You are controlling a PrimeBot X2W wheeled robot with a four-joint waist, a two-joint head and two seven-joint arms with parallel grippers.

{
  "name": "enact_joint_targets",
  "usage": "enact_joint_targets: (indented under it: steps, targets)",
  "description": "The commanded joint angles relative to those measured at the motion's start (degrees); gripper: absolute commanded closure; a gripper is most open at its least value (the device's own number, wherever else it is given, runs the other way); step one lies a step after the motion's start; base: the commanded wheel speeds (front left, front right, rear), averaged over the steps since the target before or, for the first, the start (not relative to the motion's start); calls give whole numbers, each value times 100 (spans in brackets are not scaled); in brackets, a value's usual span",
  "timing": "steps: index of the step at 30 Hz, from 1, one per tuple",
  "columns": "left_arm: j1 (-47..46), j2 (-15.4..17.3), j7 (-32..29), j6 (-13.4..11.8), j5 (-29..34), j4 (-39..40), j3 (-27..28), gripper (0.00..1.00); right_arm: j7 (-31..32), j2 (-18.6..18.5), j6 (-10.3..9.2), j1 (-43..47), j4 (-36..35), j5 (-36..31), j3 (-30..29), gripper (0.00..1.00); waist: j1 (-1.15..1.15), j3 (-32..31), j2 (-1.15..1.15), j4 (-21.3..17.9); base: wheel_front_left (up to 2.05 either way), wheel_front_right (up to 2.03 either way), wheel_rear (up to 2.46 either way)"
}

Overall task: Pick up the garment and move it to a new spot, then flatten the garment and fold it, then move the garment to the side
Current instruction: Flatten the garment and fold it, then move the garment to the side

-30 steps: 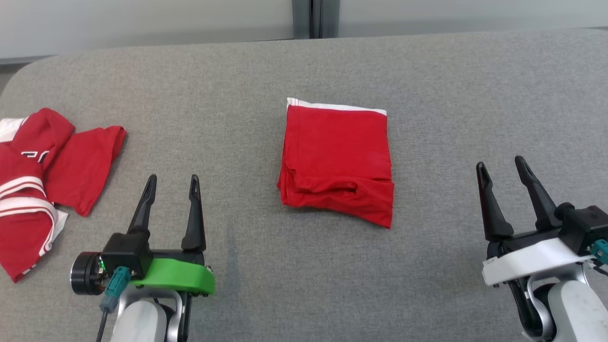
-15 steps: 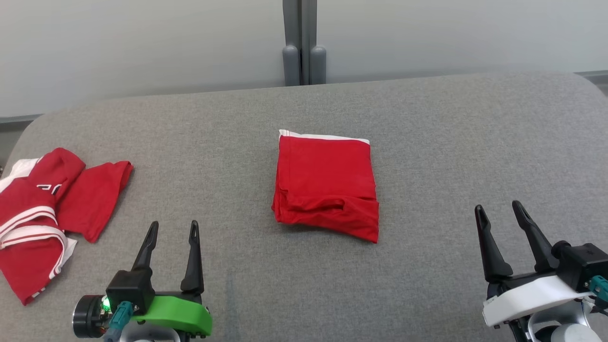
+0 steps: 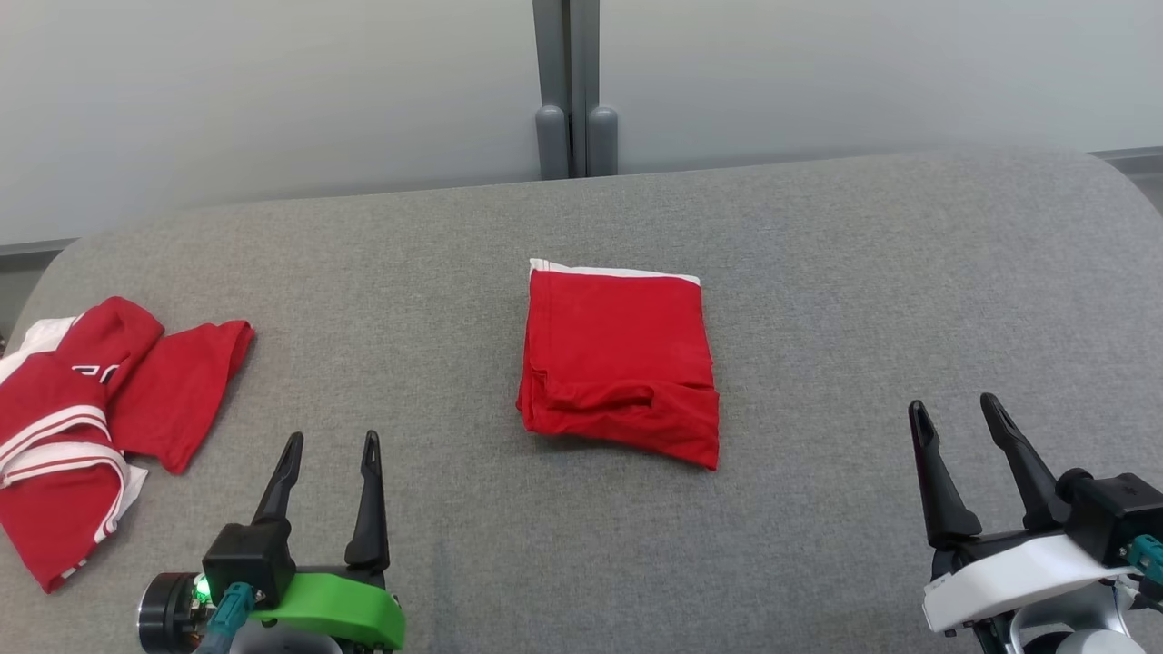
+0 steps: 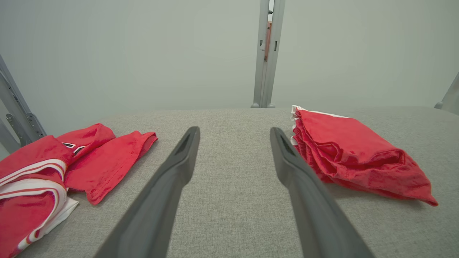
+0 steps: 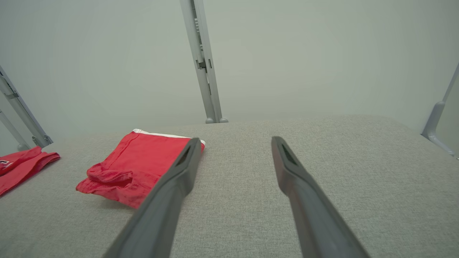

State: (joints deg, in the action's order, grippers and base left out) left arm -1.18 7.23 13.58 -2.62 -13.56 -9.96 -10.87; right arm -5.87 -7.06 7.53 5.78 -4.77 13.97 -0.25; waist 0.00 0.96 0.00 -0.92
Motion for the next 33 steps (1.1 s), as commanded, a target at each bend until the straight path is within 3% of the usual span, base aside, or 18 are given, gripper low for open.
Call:
enact_joint_targets:
  steps: [1,13,20,26,33]
  targets:
    - [76,47,-16,-37,-32,1,5,0,18,7,-9,76,-29,-22,-13,0,0,-5,0,4,0,0,0]
    - [-84,76,25,-64,-42,5,-35,0,30,-26,-9,18,-20,-30,-56,0,0,79,0,61,0,0,0]
    - [-600,-1,67,-19,30,164,-133,0,127,-187,-8,-340,202,7,-130,0,0,727,0,326,0,0,0]
    - [-1205,-115,137,31,118,161,-214,0,107,-341,-9,-966,760,137,100,0,0,1399,0,675,0,0,0]
    - [-1627,-254,165,97,197,124,-276,0,-60,-338,-8,-2137,2190,568,787,0,0,1765,0,975,0,0,0]
